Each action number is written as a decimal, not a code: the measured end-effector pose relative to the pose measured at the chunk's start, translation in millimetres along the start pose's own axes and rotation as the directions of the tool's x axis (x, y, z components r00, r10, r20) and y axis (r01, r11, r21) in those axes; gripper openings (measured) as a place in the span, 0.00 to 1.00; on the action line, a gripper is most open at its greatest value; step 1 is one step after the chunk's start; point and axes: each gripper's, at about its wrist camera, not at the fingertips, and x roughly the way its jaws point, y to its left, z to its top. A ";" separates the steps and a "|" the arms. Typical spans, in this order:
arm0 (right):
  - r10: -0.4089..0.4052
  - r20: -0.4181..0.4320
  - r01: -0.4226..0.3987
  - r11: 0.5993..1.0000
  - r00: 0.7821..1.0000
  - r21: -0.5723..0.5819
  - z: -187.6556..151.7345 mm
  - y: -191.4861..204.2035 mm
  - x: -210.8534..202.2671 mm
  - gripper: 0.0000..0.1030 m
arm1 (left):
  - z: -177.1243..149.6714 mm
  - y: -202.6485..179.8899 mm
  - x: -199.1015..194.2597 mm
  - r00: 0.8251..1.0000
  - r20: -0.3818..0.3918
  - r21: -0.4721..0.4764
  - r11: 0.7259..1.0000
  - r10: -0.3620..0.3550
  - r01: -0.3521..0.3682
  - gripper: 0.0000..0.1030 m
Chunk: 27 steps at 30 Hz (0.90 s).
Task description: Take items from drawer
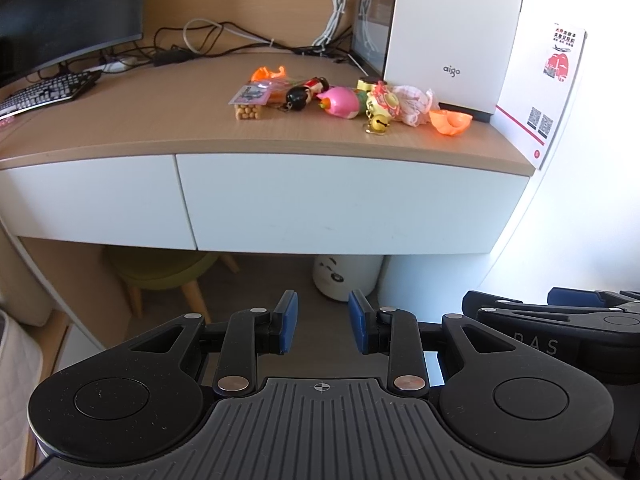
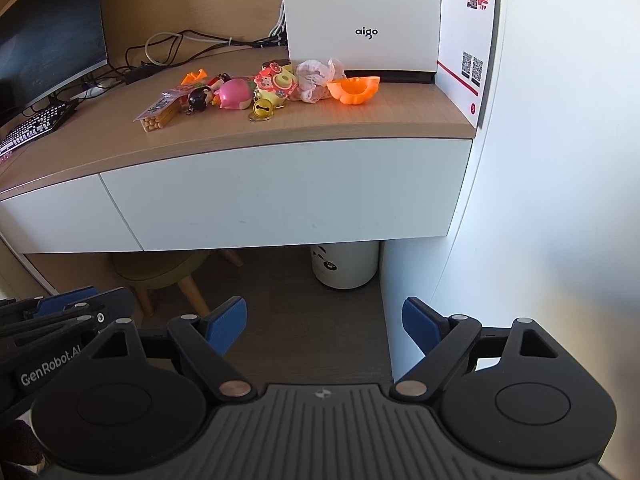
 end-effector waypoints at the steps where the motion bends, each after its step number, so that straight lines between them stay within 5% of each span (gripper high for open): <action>1: 0.000 0.000 0.000 1.000 1.000 0.001 0.1 -0.1 0.0 0.83 | -0.1 0.1 -0.1 1.000 0.001 0.001 1.000 0.000 0.000 0.31; 27: 0.012 0.009 -0.011 1.000 1.000 -0.021 -2.4 10.6 -5.9 0.83 | -3.3 8.8 -10.3 1.000 0.012 -0.005 1.000 0.010 -0.010 0.31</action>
